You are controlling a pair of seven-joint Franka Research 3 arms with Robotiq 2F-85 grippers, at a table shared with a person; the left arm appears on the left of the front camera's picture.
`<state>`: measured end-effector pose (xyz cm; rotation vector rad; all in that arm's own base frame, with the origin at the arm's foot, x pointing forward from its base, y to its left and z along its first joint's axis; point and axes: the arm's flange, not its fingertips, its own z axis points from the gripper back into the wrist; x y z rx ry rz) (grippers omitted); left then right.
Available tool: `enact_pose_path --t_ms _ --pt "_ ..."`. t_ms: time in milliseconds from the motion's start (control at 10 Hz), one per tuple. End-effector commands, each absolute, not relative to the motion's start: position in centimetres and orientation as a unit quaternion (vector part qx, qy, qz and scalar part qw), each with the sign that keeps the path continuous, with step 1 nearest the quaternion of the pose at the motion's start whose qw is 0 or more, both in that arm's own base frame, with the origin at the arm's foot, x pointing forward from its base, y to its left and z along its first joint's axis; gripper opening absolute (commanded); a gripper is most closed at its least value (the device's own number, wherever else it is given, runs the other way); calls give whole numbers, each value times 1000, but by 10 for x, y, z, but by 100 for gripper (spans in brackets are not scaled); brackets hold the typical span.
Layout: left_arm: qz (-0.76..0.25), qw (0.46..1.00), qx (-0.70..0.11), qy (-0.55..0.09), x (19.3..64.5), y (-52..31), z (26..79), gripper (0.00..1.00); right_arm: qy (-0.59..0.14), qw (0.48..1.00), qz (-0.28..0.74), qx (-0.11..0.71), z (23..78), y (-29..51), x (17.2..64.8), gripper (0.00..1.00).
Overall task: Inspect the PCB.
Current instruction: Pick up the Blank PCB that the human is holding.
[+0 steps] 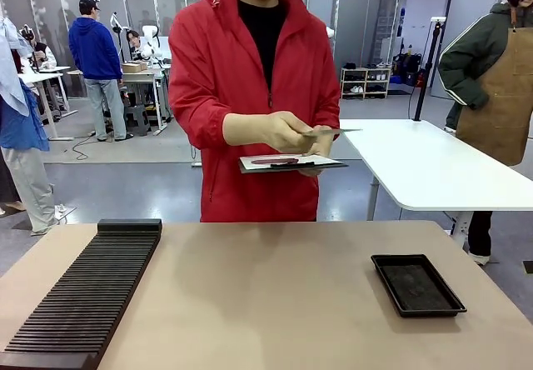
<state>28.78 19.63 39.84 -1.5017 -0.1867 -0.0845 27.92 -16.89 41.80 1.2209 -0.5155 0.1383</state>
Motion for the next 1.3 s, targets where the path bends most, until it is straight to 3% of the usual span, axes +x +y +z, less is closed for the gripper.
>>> enact_pose_path --t_ms 0,400,700,1200 --pt "-43 724 -684 -81 288 198 402 100 -247 781 65 570 420 -170 279 100" --pt "-43 724 -684 -81 288 198 402 100 -239 786 64 566 418 -169 279 100" --pt "-43 724 -684 -81 288 198 402 100 -189 747 57 635 455 -119 315 100" --pt "-43 724 -684 -81 288 198 402 100 -109 735 5 670 482 -30 368 100"
